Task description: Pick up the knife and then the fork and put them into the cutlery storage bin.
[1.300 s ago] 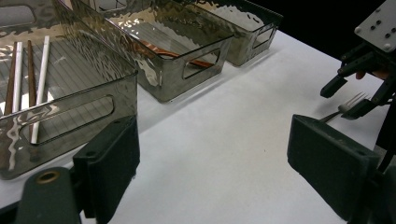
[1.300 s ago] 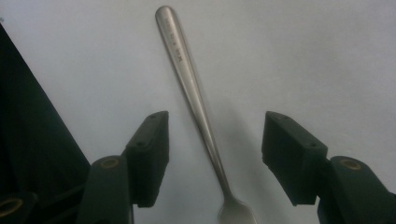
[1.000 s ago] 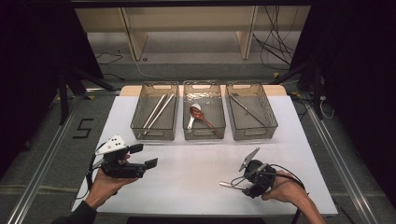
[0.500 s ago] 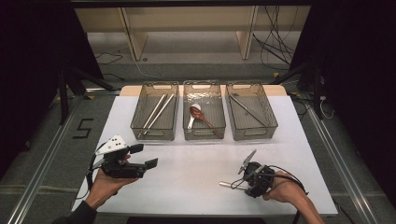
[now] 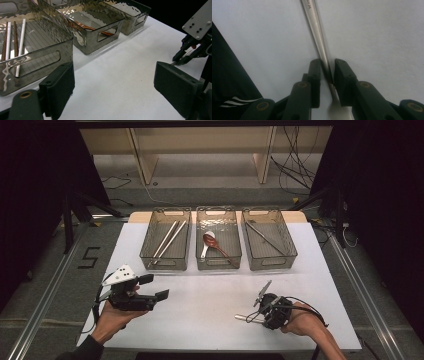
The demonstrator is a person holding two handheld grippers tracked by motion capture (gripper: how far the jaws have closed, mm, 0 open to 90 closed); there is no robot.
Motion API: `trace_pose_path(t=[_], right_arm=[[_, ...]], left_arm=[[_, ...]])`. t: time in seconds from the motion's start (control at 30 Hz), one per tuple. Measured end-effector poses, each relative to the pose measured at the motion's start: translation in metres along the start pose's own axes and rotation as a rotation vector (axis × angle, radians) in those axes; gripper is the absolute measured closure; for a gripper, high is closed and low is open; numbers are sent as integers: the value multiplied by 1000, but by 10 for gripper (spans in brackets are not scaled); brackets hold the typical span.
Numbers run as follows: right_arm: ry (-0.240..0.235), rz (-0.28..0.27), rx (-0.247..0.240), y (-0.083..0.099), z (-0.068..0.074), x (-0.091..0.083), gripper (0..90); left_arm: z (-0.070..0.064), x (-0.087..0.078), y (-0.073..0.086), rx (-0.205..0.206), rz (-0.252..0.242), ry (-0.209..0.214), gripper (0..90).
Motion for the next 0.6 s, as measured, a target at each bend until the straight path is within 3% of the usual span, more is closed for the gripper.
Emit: trace_pose_path(t=[0.6], right_arm=[[13, 30, -37, -2, 4, 0, 851]], left_arm=[[0, 0, 0, 1, -2, -1, 165]])
Point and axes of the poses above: each handheld gripper's, and its own axes: x roughly forward along the jaws, y roughly out of its underside, z roughly to its left, the point moved 6 cm from there along x, roughly forward along the jaws, and after that the axes turned 2 degrees about x, right-handed, at the moved point
